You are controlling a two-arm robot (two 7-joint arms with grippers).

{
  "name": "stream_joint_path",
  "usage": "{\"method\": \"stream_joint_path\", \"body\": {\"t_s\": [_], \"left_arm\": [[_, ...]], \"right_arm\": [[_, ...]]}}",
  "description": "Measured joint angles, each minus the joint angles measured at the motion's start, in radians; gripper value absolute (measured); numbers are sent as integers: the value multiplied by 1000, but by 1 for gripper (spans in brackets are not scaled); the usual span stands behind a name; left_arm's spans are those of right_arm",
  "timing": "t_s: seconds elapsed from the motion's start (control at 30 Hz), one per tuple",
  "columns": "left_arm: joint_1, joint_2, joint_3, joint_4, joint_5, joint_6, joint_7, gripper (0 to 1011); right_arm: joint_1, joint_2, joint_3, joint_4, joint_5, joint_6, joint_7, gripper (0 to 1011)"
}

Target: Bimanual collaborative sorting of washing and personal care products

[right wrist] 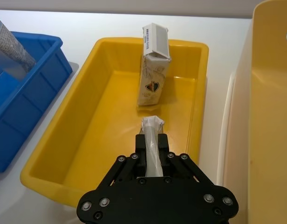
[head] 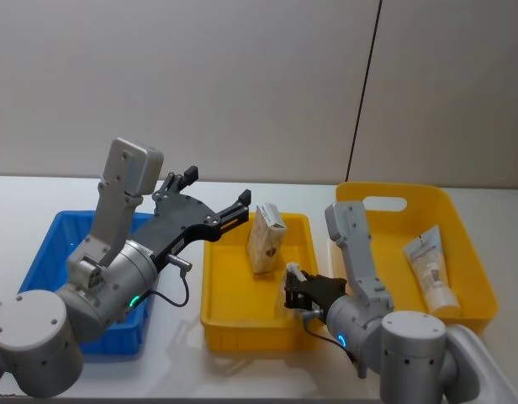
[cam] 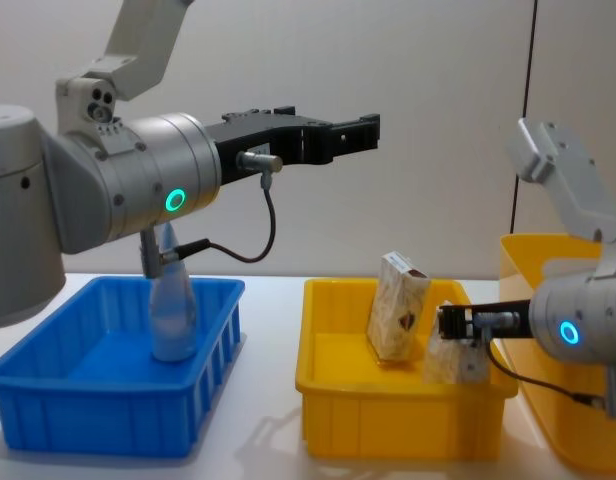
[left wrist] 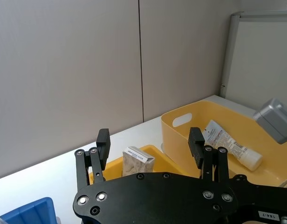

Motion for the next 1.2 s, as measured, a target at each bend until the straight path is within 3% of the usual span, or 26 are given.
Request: {"method": "stream_joint_path", "body": {"t_s": [0.27,0.87,1.2], "left_arm": [[0,0,0,0,0,0,0,1001],[0,0,0,0,0,0,0,1001],[0,0,0,0,0,0,0,1002]], "right_arm": [[-13,8,-5,-17,-20,-86,14,69],[-19,13,6,-48,-37,-262,57,42],[-28,17,32,-98,-64,-286,21,39]]}}
